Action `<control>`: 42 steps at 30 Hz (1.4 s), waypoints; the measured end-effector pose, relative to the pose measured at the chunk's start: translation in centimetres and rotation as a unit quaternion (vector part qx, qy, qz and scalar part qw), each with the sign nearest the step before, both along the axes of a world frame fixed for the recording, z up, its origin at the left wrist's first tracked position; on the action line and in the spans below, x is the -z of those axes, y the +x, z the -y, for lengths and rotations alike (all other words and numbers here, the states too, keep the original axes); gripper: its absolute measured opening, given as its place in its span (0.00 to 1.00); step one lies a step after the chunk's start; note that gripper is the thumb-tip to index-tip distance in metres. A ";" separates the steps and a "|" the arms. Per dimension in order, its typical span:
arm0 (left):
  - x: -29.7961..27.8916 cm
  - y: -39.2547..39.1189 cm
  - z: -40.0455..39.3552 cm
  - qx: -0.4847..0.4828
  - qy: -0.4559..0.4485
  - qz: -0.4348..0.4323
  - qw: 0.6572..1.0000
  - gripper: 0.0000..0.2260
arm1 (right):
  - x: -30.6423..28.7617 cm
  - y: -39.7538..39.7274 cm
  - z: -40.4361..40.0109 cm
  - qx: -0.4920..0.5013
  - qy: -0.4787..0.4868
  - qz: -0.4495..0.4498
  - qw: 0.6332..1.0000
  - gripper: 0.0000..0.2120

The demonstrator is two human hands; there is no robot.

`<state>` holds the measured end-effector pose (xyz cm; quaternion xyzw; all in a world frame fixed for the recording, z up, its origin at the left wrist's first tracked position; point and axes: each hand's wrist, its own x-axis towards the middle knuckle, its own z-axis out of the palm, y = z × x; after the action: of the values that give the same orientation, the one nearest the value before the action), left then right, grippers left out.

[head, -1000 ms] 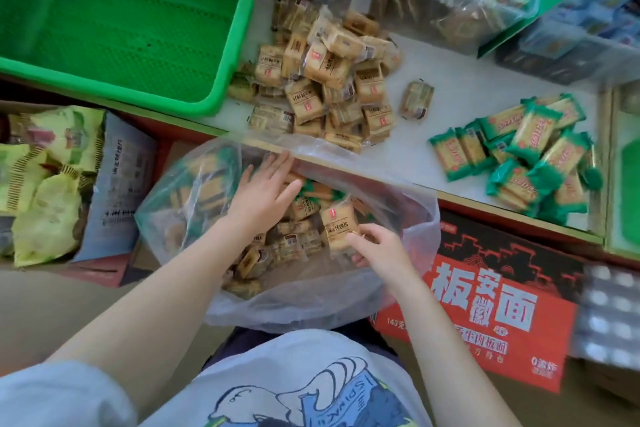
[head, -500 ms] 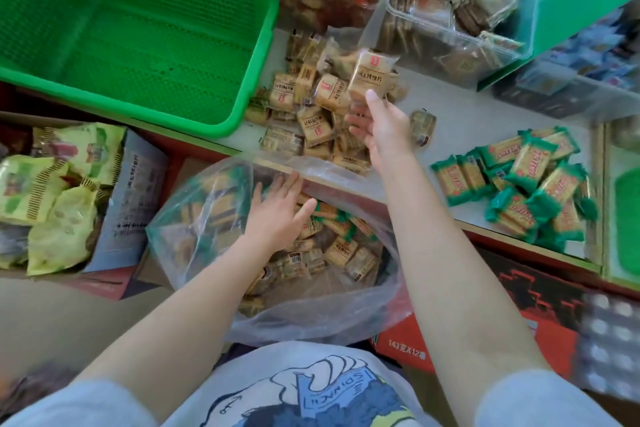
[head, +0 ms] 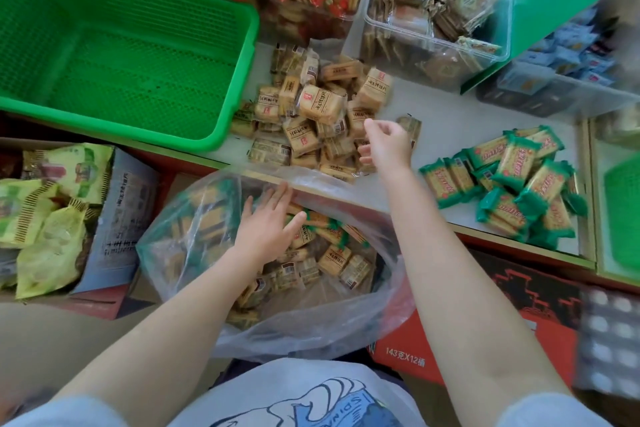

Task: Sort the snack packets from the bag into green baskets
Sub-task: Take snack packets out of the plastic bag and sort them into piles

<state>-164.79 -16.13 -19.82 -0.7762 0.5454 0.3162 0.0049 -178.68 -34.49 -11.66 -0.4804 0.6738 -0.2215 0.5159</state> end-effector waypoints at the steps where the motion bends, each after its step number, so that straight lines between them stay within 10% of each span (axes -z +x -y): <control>1: 0.0 0.0 0.0 0.001 0.001 0.000 1.000 0.31 | 0.2 -0.4 0.0 0.016 -0.031 -0.004 0.999 0.21; 5: 0.0 0.2 0.1 0.004 0.001 0.004 1.000 0.31 | 0.9 0.1 0.9 -0.045 -0.044 0.014 0.998 0.35; 13: 0.6 0.2 -0.2 -0.006 -0.009 -0.012 1.000 0.31 | 0.3 -0.5 -5.6 -0.108 -0.107 0.043 0.987 0.17; 17: 1.2 0.8 -0.7 0.006 -0.032 -0.020 0.999 0.30 | 4.1 -2.9 -13.3 -0.097 0.105 0.074 0.987 0.10; 22: 2.6 1.4 -1.3 0.023 -0.067 -0.013 0.997 0.30 | 11.8 -3.5 -17.7 -0.089 0.286 -0.057 0.952 0.30; 30: 3.4 1.3 -1.9 0.022 -0.086 -0.016 0.996 0.30 | 15.5 -0.9 -19.3 -0.266 0.243 -0.162 0.919 0.22; 42: 3.0 1.4 -1.9 0.019 -0.085 -0.014 0.996 0.28 | 15.8 -1.1 -20.5 -0.190 0.221 -0.095 0.952 0.10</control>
<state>-163.43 -14.27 -22.83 -0.7592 0.5846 0.2794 -0.0626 -179.81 -13.95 -27.46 -0.4929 0.6477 0.0816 0.5751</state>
